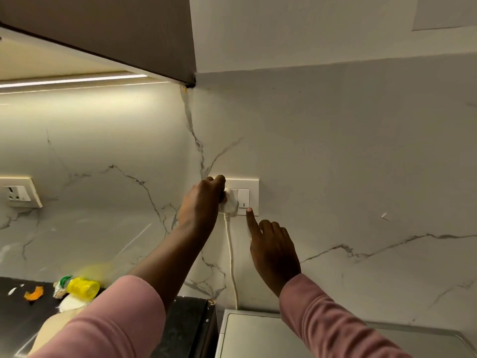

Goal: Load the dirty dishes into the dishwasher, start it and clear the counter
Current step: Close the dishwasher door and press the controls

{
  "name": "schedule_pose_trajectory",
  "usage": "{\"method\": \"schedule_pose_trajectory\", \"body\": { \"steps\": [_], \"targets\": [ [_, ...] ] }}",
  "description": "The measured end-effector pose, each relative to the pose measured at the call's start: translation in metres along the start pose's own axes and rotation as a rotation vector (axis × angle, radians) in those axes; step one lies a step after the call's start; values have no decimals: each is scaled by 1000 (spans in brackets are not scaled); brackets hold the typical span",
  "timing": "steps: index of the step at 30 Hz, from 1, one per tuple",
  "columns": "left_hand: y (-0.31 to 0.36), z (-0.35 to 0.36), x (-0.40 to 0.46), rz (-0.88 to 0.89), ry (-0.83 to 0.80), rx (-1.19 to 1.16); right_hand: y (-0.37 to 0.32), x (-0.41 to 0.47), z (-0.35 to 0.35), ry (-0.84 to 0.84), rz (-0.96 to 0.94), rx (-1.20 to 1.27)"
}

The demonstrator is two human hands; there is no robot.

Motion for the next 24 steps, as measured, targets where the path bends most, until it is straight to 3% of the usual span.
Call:
{"method": "schedule_pose_trajectory", "body": {
  "steps": [16,24],
  "targets": [
    [7,-5,3,-37,-62,47,-13,10,8,-74,1,-73],
    [1,-1,1,-33,-51,30,-13,-2,-2,-16,5,-9]
  ]
}}
Point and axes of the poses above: each hand's wrist, its own x-axis towards the middle knuckle, its own z-axis out of the palm, y = z × x, the point moved 5 cm from there along x, towards the middle knuckle, and after that the axes turned 7 degrees about -x, right-handed, at the moved point
